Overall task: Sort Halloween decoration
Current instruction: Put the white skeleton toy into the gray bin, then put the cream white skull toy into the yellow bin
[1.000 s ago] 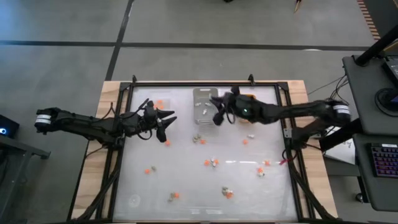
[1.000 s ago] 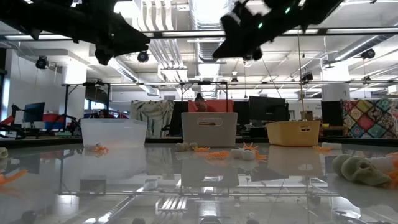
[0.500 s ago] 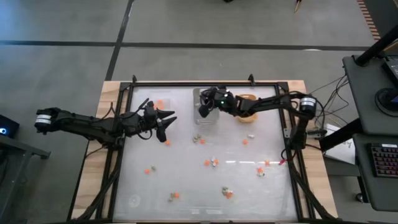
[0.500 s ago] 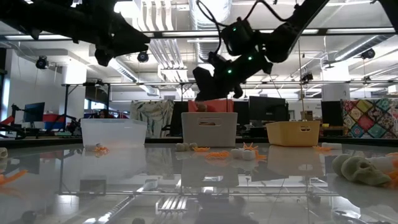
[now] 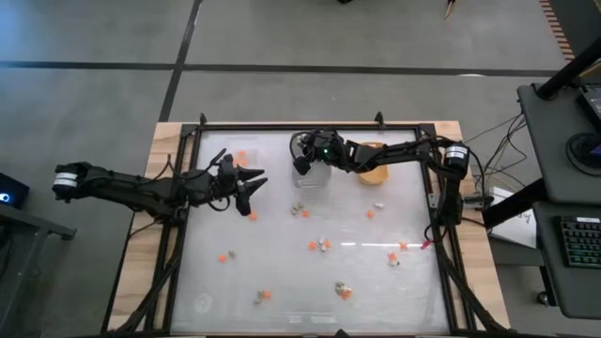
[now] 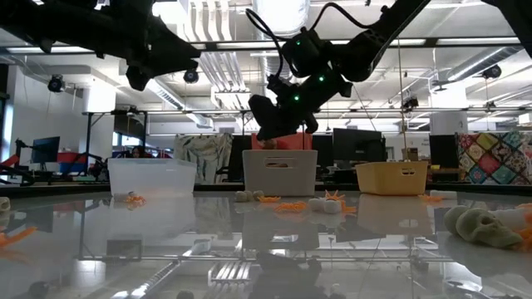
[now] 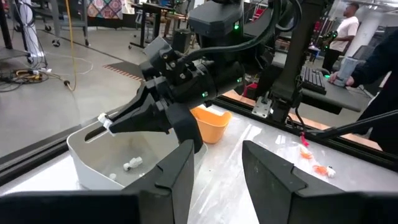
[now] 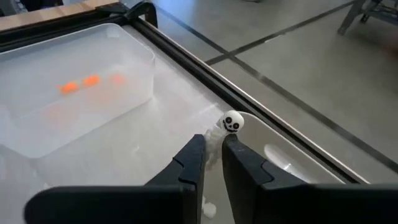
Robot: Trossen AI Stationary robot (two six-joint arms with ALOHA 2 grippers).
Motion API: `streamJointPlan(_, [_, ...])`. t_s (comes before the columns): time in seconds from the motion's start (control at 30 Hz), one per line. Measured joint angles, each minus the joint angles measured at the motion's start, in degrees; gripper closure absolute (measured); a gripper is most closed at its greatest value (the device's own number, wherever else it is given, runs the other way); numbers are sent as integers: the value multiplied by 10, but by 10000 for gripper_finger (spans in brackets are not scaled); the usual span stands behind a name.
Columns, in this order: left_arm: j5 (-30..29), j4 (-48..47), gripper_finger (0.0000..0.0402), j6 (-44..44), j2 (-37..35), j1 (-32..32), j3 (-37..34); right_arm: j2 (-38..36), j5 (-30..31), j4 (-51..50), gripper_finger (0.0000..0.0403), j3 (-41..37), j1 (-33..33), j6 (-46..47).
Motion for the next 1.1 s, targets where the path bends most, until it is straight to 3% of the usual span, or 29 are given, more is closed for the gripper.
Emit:
streamJointPlan(0.27, [6, -2, 283, -18, 0, -1, 0, 0, -5, -3, 287, 0, 0, 17])
streamJointPlan(0.47, [12, -11, 283, -35, 0, -1, 0, 0, -5, -3, 257, 6, 0, 17])
streamJointPlan(0.63, [18, -39, 283, -73, 0, -1, 0, -10, -26, -14, 248, 7, 3, 20])
streamJointPlan(0.8, [44, -104, 283, -136, 0, -2, 0, -52, -74, -86, 252, 7, 16, 44])
streamJointPlan(1.1, [60, -207, 288, -266, 18, -19, 0, -130, -79, -217, 258, 7, 91, 53])
